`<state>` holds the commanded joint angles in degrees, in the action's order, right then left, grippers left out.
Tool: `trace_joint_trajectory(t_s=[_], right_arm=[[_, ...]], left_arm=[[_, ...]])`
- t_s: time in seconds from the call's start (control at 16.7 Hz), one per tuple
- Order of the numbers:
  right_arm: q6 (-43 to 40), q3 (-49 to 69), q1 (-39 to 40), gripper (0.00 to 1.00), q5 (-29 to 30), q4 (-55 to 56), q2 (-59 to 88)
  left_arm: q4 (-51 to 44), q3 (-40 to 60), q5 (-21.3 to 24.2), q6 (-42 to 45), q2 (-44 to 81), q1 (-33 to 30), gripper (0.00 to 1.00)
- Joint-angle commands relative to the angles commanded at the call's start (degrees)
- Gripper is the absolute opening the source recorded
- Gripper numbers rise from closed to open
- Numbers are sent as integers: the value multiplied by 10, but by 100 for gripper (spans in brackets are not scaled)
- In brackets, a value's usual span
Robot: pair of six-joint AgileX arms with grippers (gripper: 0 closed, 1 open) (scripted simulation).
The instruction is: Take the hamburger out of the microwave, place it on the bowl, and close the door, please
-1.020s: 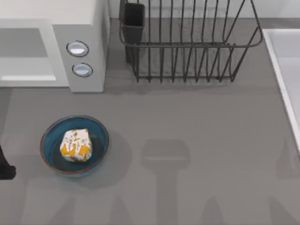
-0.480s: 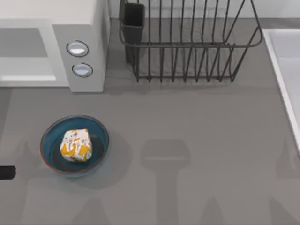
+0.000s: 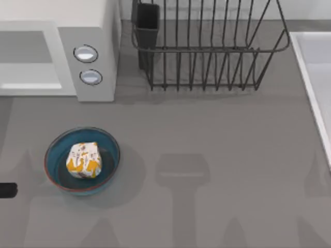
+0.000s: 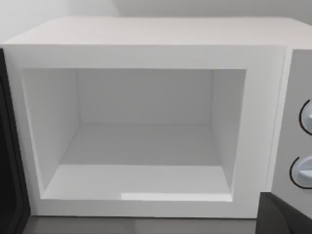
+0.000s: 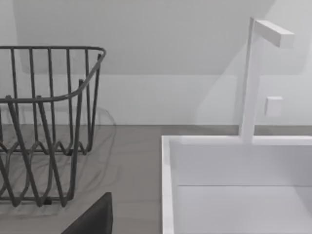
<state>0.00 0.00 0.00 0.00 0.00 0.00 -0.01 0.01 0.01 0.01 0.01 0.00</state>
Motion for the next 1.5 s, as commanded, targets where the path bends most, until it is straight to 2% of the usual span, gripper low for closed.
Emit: trace_joint_trajectory(t_s=[0.12, 0.6, 1.02, 1.14, 1.32, 1.5], right_arm=[[0, 0, 0, 100, 0, 0, 0], [0, 0, 0, 100, 0, 0, 0], [0, 0, 0, 100, 0, 0, 0], [0, 0, 0, 100, 0, 0, 0], [0, 0, 0, 100, 0, 0, 0], [0, 0, 0, 100, 0, 0, 0]], left_arm=[[10, -1, 9, 0, 10, 9, 0], [167, -8, 119, 3, 159, 119, 0], [178, -11, 133, 3, 167, 133, 0], [194, -18, 167, 3, 175, 167, 0], [217, -33, 242, 3, 184, 242, 0], [228, -41, 274, 3, 187, 273, 0]])
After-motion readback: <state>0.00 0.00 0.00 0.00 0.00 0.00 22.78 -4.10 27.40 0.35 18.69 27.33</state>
